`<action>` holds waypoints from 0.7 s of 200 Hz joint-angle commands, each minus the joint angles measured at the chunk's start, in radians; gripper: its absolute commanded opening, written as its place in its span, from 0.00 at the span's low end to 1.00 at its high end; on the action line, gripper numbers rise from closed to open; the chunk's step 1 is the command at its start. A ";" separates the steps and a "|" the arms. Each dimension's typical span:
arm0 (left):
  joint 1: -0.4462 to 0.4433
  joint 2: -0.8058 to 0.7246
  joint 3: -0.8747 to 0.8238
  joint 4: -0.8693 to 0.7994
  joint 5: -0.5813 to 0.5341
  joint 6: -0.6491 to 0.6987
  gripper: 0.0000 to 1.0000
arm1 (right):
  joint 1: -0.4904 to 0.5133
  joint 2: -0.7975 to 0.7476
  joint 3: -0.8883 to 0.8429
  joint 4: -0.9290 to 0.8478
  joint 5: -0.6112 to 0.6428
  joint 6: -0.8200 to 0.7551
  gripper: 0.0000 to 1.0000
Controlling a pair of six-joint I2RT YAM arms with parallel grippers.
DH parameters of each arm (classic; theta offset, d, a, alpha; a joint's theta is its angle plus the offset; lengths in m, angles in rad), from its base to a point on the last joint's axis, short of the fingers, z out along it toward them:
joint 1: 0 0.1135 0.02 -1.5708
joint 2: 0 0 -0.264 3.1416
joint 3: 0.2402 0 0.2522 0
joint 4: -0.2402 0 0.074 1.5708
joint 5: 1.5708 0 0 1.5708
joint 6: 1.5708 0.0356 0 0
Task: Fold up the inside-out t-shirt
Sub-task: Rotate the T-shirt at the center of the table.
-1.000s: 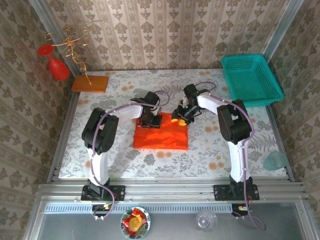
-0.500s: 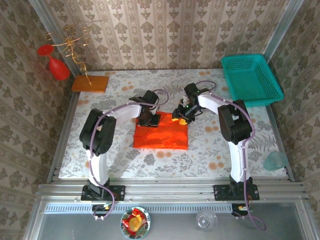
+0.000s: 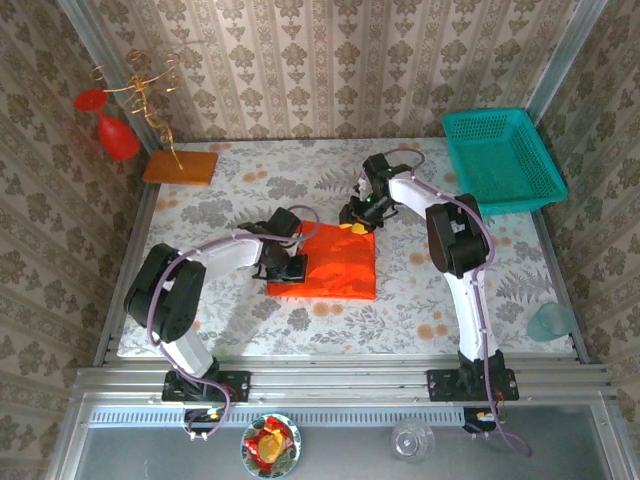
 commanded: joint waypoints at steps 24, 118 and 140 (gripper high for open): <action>0.061 0.023 -0.014 0.040 -0.005 0.003 0.02 | -0.035 -0.078 -0.139 -0.059 0.079 -0.039 0.41; 0.152 0.215 0.219 -0.041 0.041 0.181 0.02 | 0.120 -0.531 -0.876 0.196 0.077 0.135 0.40; 0.153 0.248 0.280 -0.065 0.053 0.204 0.02 | 0.240 -0.598 -0.978 0.286 0.073 0.248 0.40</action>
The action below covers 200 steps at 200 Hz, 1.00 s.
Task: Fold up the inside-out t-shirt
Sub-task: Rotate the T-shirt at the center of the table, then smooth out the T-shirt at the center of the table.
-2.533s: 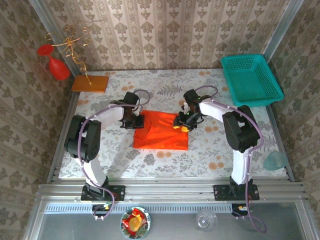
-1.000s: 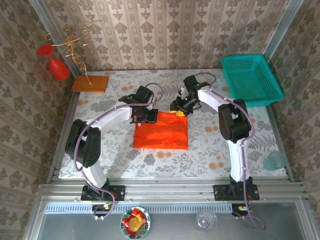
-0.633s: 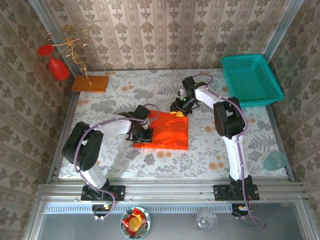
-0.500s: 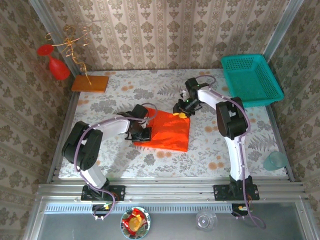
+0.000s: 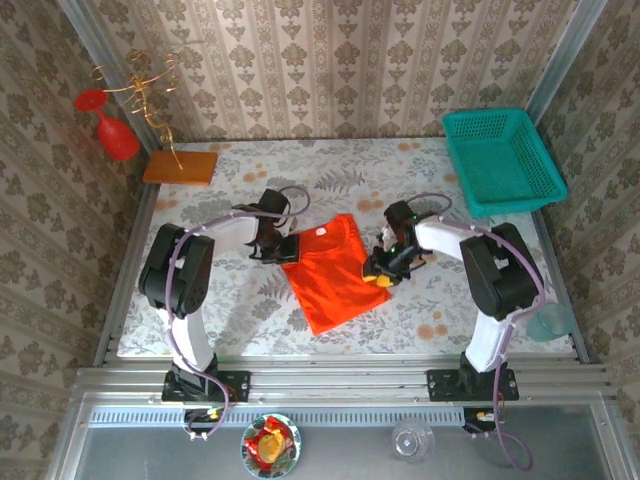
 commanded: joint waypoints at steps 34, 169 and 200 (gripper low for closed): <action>0.008 0.029 0.087 -0.049 0.029 0.082 0.03 | 0.213 -0.114 -0.139 0.112 0.060 0.243 0.40; -0.166 -0.190 -0.119 -0.063 -0.025 -0.009 0.02 | -0.070 0.144 0.401 -0.216 0.343 0.037 0.39; -0.240 -0.190 -0.152 -0.041 -0.025 -0.056 0.02 | -0.073 0.196 0.425 -0.199 0.314 0.049 0.39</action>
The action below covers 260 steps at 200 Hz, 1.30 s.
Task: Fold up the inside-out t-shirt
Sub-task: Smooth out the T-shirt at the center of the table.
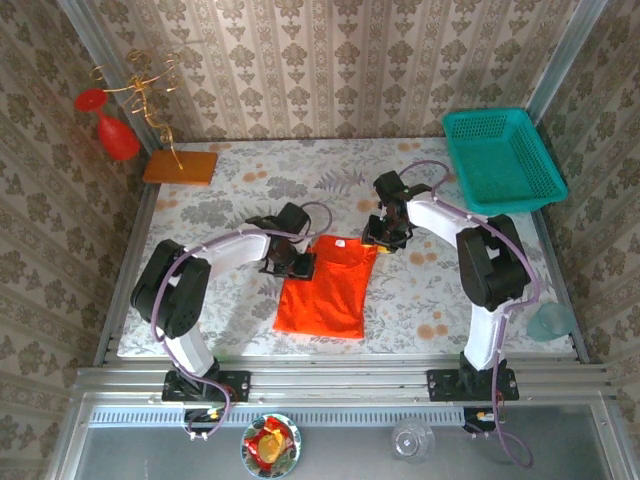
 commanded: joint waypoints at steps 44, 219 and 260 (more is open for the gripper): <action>-0.123 -0.037 0.001 -0.017 -0.002 -0.086 0.02 | -0.001 0.065 0.027 -0.013 -0.023 0.005 0.39; -0.274 0.042 -0.062 0.028 0.072 -0.117 0.00 | 0.030 0.080 0.117 0.092 -0.163 0.007 0.00; -0.278 0.057 -0.084 0.047 0.075 -0.134 0.00 | -0.016 0.172 0.103 0.117 -0.153 -0.011 0.00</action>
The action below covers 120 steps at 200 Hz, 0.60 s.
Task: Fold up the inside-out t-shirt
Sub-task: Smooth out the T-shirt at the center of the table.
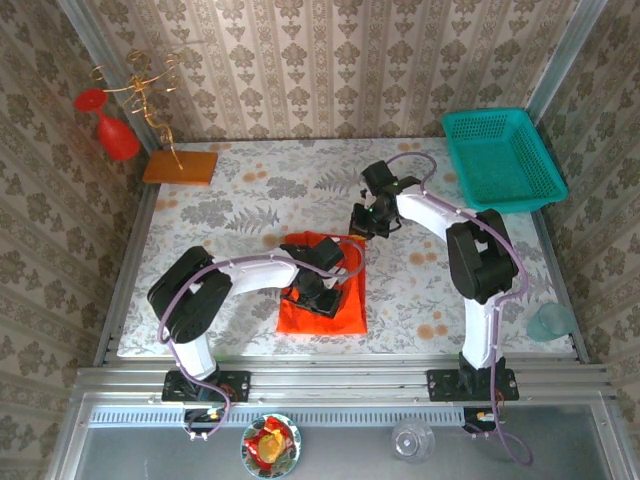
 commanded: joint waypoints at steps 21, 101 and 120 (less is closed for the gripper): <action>-0.007 0.019 -0.044 0.012 0.014 -0.038 0.00 | -0.039 0.101 -0.017 0.029 -0.005 -0.027 0.00; -0.008 -0.003 -0.012 -0.012 -0.008 -0.031 0.00 | -0.028 0.047 0.006 -0.047 0.027 -0.048 0.21; -0.007 0.009 -0.006 -0.003 -0.006 -0.033 0.00 | -0.011 0.021 0.019 -0.087 0.063 -0.060 0.25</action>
